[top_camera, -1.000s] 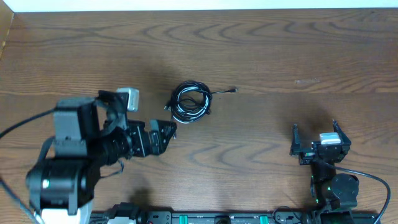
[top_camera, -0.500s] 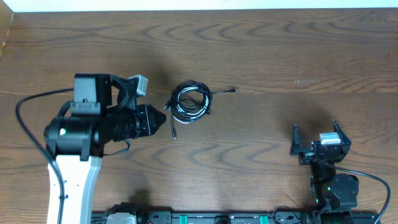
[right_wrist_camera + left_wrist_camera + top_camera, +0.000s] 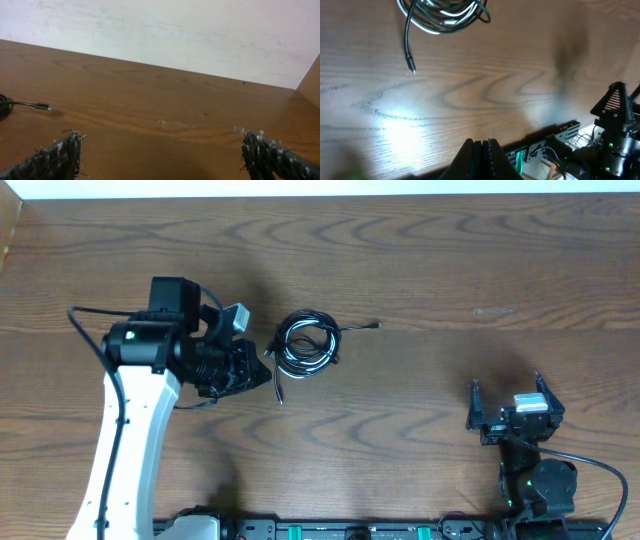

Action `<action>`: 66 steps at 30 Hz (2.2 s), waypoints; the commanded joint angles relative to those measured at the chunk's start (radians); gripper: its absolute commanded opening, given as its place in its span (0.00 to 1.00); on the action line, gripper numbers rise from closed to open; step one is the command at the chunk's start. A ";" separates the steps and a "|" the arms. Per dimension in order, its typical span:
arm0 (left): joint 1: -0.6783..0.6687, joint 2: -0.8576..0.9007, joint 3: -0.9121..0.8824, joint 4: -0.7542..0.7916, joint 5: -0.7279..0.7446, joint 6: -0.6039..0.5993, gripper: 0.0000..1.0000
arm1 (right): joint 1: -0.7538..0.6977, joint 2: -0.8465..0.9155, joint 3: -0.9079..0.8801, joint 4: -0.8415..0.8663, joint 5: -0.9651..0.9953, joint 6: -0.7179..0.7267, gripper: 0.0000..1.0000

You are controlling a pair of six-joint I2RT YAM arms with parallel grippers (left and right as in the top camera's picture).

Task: Untangle cables
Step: 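Move the left gripper over the coiled black and white cables, then lower the open left gripper toward the cable coil's near edge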

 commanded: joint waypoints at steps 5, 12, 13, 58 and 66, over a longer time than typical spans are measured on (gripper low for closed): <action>-0.004 0.053 -0.045 -0.006 0.005 0.005 0.08 | 0.006 -0.005 -0.001 -0.004 -0.002 0.011 0.99; -0.004 0.064 -0.104 0.042 0.005 0.005 0.08 | 0.007 -0.005 -0.001 -0.004 -0.002 0.011 0.99; -0.004 0.064 -0.111 0.051 0.005 0.005 0.09 | 0.007 -0.005 -0.001 -0.004 -0.002 0.011 0.99; -0.330 0.566 -0.052 0.660 -0.620 -0.450 0.56 | 0.007 -0.005 -0.001 -0.004 -0.002 0.011 0.99; -0.330 0.601 -0.052 0.635 -0.619 -0.438 0.08 | 0.007 -0.005 -0.001 -0.004 -0.002 0.011 0.99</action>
